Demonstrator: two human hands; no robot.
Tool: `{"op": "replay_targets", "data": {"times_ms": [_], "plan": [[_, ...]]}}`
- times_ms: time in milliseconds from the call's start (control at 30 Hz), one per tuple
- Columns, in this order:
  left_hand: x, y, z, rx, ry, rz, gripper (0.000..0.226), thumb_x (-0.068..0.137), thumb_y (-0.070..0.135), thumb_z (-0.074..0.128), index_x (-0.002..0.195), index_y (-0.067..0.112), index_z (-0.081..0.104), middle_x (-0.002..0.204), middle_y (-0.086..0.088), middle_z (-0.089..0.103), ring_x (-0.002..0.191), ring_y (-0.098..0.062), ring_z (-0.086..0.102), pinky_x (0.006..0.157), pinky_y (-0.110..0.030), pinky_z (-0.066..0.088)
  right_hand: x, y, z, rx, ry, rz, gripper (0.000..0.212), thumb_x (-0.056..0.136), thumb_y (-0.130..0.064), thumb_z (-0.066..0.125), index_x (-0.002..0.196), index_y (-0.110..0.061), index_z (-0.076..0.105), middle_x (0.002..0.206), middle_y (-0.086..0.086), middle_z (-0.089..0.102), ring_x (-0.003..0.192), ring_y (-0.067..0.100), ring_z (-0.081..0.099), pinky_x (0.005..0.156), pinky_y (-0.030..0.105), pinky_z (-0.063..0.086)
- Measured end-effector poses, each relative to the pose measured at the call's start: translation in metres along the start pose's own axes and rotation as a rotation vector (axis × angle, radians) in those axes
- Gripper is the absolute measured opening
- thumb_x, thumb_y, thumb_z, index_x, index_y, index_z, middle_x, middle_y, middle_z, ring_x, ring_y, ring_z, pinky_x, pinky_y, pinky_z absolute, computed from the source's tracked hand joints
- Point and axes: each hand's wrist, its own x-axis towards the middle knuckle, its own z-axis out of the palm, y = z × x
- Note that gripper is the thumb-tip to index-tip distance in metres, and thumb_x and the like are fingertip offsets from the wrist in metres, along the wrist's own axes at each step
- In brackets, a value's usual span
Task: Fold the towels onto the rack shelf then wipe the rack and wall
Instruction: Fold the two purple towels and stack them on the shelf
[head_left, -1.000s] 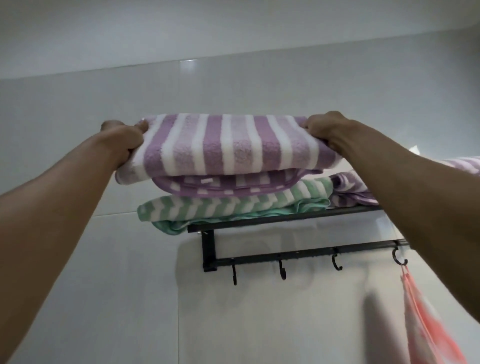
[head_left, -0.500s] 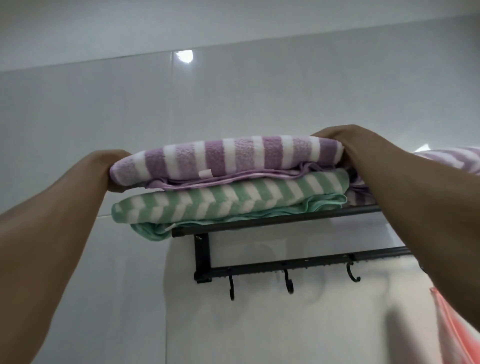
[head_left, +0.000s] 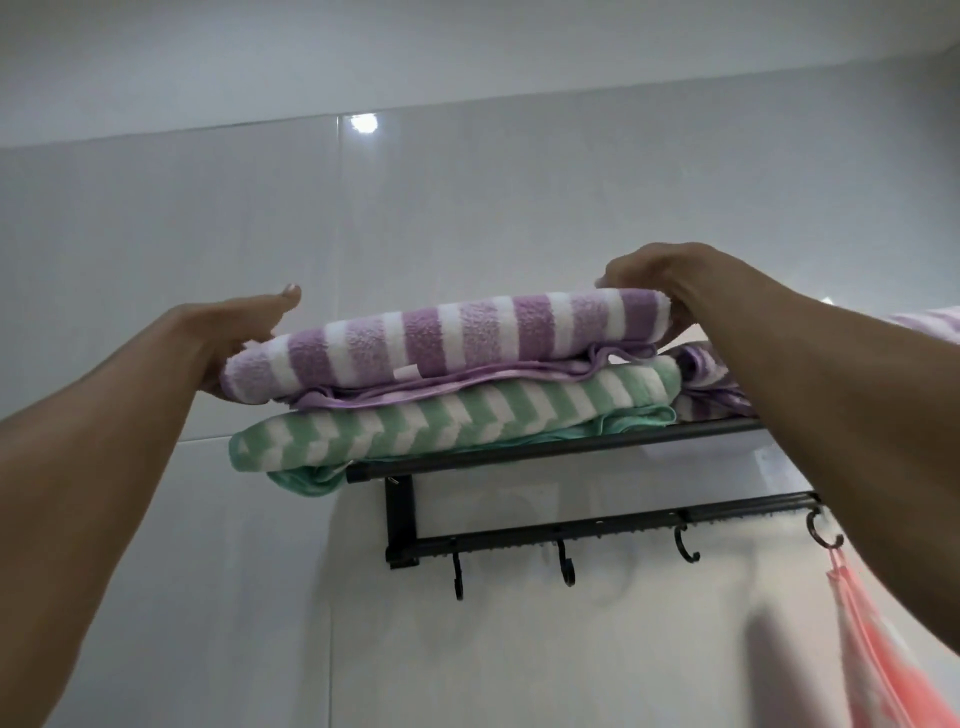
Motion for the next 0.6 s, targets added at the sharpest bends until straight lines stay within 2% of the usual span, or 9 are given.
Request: {"op": "replay_targets", "data": {"times_ms": [67,133,200,267,333,400,433,500,600], "plan": [[-0.012,0.010,-0.001,0.071,-0.005,0.063,0.112,0.051,0.096,0.057,0.130,0.017,0.058,0.131,-0.011,0.057,0.118,-0.036,0.060,0.099,-0.058,0.051,-0.021,-0.012,0.000,-0.031,0.121,-0.108,0.051,0.098,-0.045,0.055,0.127,-0.003,0.061,0.124,0.016,0.061,0.101,0.037,0.063,0.071,0.042,0.056],[-0.033,0.023,0.009,0.135,-0.076,0.140,0.112,0.037,0.091,0.071,0.125,0.023,0.064,0.127,-0.008,0.060,0.114,-0.034,0.065,0.094,-0.057,0.055,-0.048,-0.027,0.008,-0.147,0.244,-0.347,0.065,0.094,-0.061,0.056,0.127,-0.006,0.065,0.128,0.010,0.061,0.105,0.032,0.060,0.071,0.031,0.047],[-0.048,0.032,0.027,0.295,-0.064,0.198,0.100,0.050,0.089,0.069,0.124,0.021,0.066,0.125,-0.007,0.066,0.102,-0.032,0.071,0.090,-0.050,0.057,-0.079,-0.041,0.026,-0.237,0.216,-0.605,0.079,0.091,-0.075,0.044,0.130,-0.010,0.065,0.141,0.010,0.059,0.111,0.028,0.061,0.075,0.027,0.044],[-0.052,0.035,0.037,0.494,0.129,0.277,0.096,0.064,0.091,0.056,0.128,0.020,0.066,0.132,-0.010,0.063,0.107,-0.033,0.067,0.096,-0.046,0.053,-0.094,-0.045,0.046,-0.333,0.120,-0.746,0.079,0.089,-0.079,0.037,0.130,-0.016,0.064,0.139,0.007,0.061,0.106,0.022,0.061,0.070,0.026,0.043],[-0.058,0.035,0.043,0.552,0.189,0.410,0.093,0.070,0.095,0.042,0.126,0.026,0.069,0.139,-0.010,0.059,0.115,-0.033,0.061,0.103,-0.047,0.047,-0.099,-0.042,0.060,-0.453,0.080,-0.755,0.078,0.086,-0.083,0.036,0.129,-0.024,0.063,0.128,0.004,0.065,0.097,0.018,0.062,0.070,0.029,0.045],[-0.066,0.030,0.048,0.531,0.107,0.560,0.094,0.069,0.098,0.033,0.120,0.030,0.072,0.136,-0.005,0.062,0.116,-0.029,0.060,0.106,-0.049,0.045,-0.093,-0.035,0.068,-0.555,0.109,-0.701,0.075,0.081,-0.089,0.033,0.117,-0.031,0.063,0.109,0.001,0.068,0.083,0.016,0.063,0.069,0.032,0.048],[-0.071,0.025,0.051,0.575,0.080,0.646,0.093,0.070,0.098,0.031,0.120,0.031,0.071,0.132,-0.002,0.064,0.113,-0.026,0.061,0.104,-0.048,0.047,-0.087,-0.030,0.070,-0.577,0.150,-0.688,0.074,0.080,-0.091,0.031,0.112,-0.032,0.062,0.103,0.000,0.067,0.080,0.016,0.062,0.070,0.033,0.048],[-0.073,0.013,0.058,0.770,0.140,0.777,0.081,0.072,0.095,0.027,0.113,0.036,0.065,0.112,0.004,0.069,0.095,-0.020,0.063,0.087,-0.044,0.053,-0.078,-0.022,0.069,-0.576,0.206,-0.666,0.072,0.083,-0.089,0.029,0.110,-0.030,0.062,0.101,-0.001,0.066,0.081,0.020,0.062,0.072,0.035,0.048],[-0.061,0.009,0.064,1.023,0.319,0.784,0.075,0.075,0.090,0.020,0.108,0.032,0.055,0.100,-0.001,0.067,0.084,-0.024,0.062,0.071,-0.040,0.050,-0.069,-0.014,0.061,-0.583,0.255,-0.621,0.069,0.084,-0.088,0.026,0.100,-0.030,0.059,0.097,0.002,0.059,0.087,0.027,0.059,0.077,0.038,0.047]]}}
